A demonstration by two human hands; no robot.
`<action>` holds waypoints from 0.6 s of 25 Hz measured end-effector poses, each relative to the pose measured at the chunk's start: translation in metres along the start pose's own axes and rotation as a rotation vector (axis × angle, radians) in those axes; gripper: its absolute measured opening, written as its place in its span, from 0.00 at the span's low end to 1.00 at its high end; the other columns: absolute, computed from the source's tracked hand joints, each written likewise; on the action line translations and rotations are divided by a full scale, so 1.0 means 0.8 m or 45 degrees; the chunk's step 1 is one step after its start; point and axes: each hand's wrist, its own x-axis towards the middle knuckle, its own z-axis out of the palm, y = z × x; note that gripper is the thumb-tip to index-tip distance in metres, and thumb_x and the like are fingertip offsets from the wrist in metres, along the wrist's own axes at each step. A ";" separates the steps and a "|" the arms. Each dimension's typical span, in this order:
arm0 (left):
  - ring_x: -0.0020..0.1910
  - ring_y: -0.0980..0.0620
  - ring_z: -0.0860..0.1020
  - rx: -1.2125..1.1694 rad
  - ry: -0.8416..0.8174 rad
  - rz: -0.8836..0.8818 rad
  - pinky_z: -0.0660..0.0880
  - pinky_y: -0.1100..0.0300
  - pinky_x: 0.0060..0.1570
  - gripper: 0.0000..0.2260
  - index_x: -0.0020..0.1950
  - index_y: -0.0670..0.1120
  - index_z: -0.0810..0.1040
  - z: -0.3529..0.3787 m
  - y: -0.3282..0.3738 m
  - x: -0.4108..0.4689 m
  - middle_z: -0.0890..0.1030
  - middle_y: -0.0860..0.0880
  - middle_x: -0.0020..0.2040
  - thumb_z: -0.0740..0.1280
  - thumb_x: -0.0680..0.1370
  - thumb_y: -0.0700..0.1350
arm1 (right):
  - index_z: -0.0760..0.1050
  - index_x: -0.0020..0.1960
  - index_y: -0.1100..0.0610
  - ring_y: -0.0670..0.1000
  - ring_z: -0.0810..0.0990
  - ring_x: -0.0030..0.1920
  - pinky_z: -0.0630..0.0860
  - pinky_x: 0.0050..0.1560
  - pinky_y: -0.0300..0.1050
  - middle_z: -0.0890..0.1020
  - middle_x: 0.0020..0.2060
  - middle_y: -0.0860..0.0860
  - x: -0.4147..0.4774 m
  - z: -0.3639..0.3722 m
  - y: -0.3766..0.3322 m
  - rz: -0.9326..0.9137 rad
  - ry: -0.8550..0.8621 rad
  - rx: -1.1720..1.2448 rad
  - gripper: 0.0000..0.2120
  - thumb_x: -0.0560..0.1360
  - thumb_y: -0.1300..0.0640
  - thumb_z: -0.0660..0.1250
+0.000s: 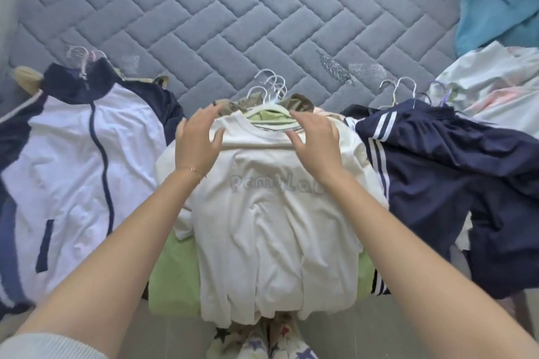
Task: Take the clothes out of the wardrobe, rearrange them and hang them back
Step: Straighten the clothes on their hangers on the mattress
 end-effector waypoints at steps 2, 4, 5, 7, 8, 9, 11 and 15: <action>0.75 0.47 0.63 -0.006 0.041 -0.025 0.55 0.45 0.73 0.21 0.74 0.49 0.67 -0.056 0.018 -0.031 0.68 0.49 0.74 0.63 0.81 0.44 | 0.70 0.71 0.50 0.51 0.68 0.69 0.57 0.71 0.51 0.75 0.66 0.47 -0.028 -0.036 -0.043 -0.032 -0.032 0.015 0.21 0.78 0.51 0.65; 0.76 0.48 0.61 -0.025 0.087 -0.068 0.54 0.47 0.74 0.21 0.75 0.49 0.66 -0.114 0.035 -0.073 0.67 0.49 0.74 0.62 0.81 0.44 | 0.70 0.72 0.51 0.51 0.68 0.69 0.57 0.70 0.49 0.75 0.67 0.48 -0.063 -0.072 -0.090 -0.062 -0.061 0.039 0.22 0.78 0.50 0.65; 0.76 0.47 0.61 -0.047 0.111 -0.093 0.55 0.47 0.74 0.22 0.75 0.49 0.66 -0.143 0.043 -0.095 0.67 0.50 0.74 0.62 0.81 0.44 | 0.70 0.72 0.51 0.52 0.68 0.69 0.58 0.69 0.48 0.75 0.67 0.48 -0.080 -0.088 -0.112 -0.078 -0.065 0.050 0.23 0.78 0.50 0.65; 0.76 0.47 0.61 -0.087 0.183 -0.152 0.57 0.46 0.73 0.22 0.75 0.49 0.66 -0.192 0.053 -0.141 0.68 0.49 0.74 0.62 0.81 0.44 | 0.70 0.71 0.51 0.52 0.69 0.69 0.58 0.69 0.47 0.75 0.68 0.49 -0.115 -0.116 -0.151 -0.107 -0.077 0.079 0.23 0.78 0.50 0.66; 0.75 0.47 0.62 -0.088 0.217 -0.176 0.57 0.46 0.73 0.22 0.74 0.49 0.67 -0.213 0.056 -0.165 0.68 0.50 0.74 0.63 0.81 0.44 | 0.70 0.71 0.52 0.52 0.69 0.69 0.59 0.69 0.47 0.75 0.68 0.49 -0.133 -0.127 -0.169 -0.122 -0.087 0.103 0.23 0.77 0.51 0.66; 0.75 0.47 0.62 -0.089 0.249 -0.200 0.57 0.47 0.73 0.21 0.74 0.48 0.67 -0.235 0.057 -0.192 0.68 0.50 0.74 0.63 0.81 0.45 | 0.71 0.71 0.53 0.53 0.69 0.69 0.59 0.69 0.48 0.75 0.67 0.49 -0.153 -0.136 -0.190 -0.141 -0.100 0.132 0.23 0.77 0.52 0.67; 0.76 0.48 0.61 -0.110 0.295 -0.249 0.53 0.47 0.73 0.22 0.75 0.49 0.66 -0.267 0.053 -0.234 0.68 0.51 0.74 0.63 0.81 0.45 | 0.71 0.70 0.55 0.54 0.69 0.69 0.61 0.71 0.49 0.75 0.67 0.51 -0.183 -0.146 -0.224 -0.175 -0.128 0.184 0.22 0.77 0.54 0.67; 0.76 0.47 0.60 -0.093 0.373 -0.319 0.52 0.46 0.74 0.21 0.74 0.49 0.67 -0.303 0.011 -0.301 0.68 0.50 0.74 0.63 0.81 0.44 | 0.72 0.70 0.57 0.55 0.71 0.68 0.64 0.70 0.51 0.76 0.66 0.53 -0.230 -0.131 -0.289 -0.304 -0.185 0.222 0.22 0.77 0.57 0.67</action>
